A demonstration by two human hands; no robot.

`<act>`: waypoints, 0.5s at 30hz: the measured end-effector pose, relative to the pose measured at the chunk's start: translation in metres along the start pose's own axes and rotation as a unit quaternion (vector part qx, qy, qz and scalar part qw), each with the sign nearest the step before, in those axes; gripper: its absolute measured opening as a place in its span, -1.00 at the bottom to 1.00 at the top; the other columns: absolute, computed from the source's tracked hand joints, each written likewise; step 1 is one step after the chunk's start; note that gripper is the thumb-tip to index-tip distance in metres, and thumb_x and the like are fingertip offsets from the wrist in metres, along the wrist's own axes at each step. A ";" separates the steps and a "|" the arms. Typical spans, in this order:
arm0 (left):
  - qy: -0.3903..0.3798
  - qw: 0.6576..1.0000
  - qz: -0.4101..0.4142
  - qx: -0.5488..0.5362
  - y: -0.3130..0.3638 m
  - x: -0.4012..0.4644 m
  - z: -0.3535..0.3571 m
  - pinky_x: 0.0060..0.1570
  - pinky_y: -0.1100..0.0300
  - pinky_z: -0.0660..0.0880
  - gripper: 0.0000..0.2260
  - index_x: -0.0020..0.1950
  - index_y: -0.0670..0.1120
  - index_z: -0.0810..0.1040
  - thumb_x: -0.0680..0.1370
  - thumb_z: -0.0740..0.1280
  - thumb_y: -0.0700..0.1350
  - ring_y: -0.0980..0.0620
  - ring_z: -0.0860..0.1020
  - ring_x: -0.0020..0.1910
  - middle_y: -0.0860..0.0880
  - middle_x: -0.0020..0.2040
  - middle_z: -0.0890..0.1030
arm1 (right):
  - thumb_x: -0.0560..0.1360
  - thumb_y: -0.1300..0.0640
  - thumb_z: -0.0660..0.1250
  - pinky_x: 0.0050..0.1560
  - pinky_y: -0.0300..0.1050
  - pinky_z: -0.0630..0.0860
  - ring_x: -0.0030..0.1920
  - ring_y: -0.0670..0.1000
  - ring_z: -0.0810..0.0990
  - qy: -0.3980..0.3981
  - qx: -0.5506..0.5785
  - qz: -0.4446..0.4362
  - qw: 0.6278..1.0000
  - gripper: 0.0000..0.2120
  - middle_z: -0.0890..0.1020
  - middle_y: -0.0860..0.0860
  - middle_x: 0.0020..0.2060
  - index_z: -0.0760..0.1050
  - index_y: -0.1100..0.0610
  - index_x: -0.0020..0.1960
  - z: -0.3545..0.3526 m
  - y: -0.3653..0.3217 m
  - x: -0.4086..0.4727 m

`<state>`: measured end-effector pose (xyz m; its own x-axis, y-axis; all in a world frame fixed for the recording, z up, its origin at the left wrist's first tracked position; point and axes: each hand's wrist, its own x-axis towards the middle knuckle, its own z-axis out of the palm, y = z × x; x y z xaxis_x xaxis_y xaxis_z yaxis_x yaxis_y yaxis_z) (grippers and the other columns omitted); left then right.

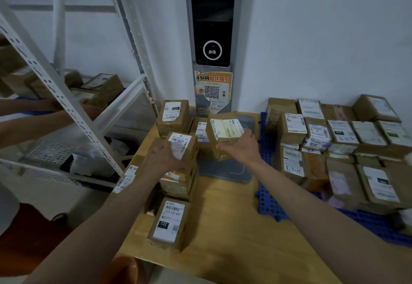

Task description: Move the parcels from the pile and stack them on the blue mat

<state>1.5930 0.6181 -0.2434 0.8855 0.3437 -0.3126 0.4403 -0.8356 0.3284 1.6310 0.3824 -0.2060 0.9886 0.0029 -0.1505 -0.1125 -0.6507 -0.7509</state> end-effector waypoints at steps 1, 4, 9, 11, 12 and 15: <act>0.007 1.000 -0.003 -0.006 0.002 -0.002 0.001 0.40 -0.19 0.25 0.06 0.56 0.01 0.03 0.24 0.50 0.30 -0.24 0.16 0.49 -0.17 0.52 0.16 | 0.23 -0.18 0.56 0.33 0.12 0.39 0.36 0.17 0.30 -0.001 0.001 0.007 1.000 0.00 0.34 0.13 0.32 0.13 0.23 0.43 0.001 0.002 -0.003; 0.029 0.999 -0.027 -0.006 0.007 -0.012 0.006 0.32 -0.16 0.33 0.03 0.53 0.02 0.05 0.23 0.49 0.33 -0.27 0.25 0.43 -0.22 0.46 0.23 | 0.24 -0.19 0.56 0.33 0.16 0.39 0.37 0.18 0.31 -0.007 0.003 0.013 1.000 0.00 0.34 0.13 0.33 0.14 0.23 0.43 0.008 0.007 -0.013; 0.058 0.997 -0.018 -0.045 0.019 -0.025 0.010 0.18 -0.10 0.39 -0.01 0.48 0.07 0.09 0.19 0.48 0.34 -0.25 0.32 0.35 -0.17 0.37 0.27 | 0.23 -0.18 0.57 0.31 0.16 0.39 0.36 0.17 0.29 0.016 0.008 0.016 1.000 -0.03 0.32 0.12 0.31 0.15 0.21 0.40 0.018 0.013 -0.031; 0.060 0.996 -0.012 -0.059 0.023 -0.030 0.011 0.16 -0.12 0.40 0.00 0.47 0.10 0.07 0.17 0.46 0.37 -0.26 0.32 0.34 -0.16 0.37 0.25 | 0.21 -0.20 0.56 0.28 0.14 0.40 0.34 0.16 0.27 0.037 0.006 0.019 0.999 -0.04 0.30 0.10 0.29 0.16 0.19 0.37 0.021 0.015 -0.039; 0.057 0.996 -0.008 -0.063 0.025 -0.033 0.011 0.17 -0.14 0.40 0.01 0.47 0.10 0.07 0.16 0.45 0.38 -0.26 0.32 0.34 -0.16 0.36 0.25 | 0.20 -0.22 0.56 0.25 0.13 0.41 0.32 0.16 0.27 0.047 0.006 0.023 0.999 -0.04 0.29 0.09 0.27 0.15 0.19 0.35 0.021 0.017 -0.043; 0.045 0.996 0.009 -0.078 0.034 -0.044 0.017 0.19 -0.14 0.38 0.03 0.47 0.09 0.05 0.13 0.41 0.42 -0.25 0.29 0.36 -0.16 0.38 0.23 | 0.17 -0.27 0.54 0.20 0.13 0.44 0.27 0.16 0.33 0.074 0.005 0.033 0.997 -0.03 0.28 0.08 0.24 0.15 0.17 0.33 0.019 0.024 -0.055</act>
<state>1.5669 0.5671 -0.2335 0.9005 0.3717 -0.2258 0.4349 -0.7676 0.4707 1.5719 0.3814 -0.2278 0.9828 -0.1531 -0.1037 -0.1785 -0.6386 -0.7486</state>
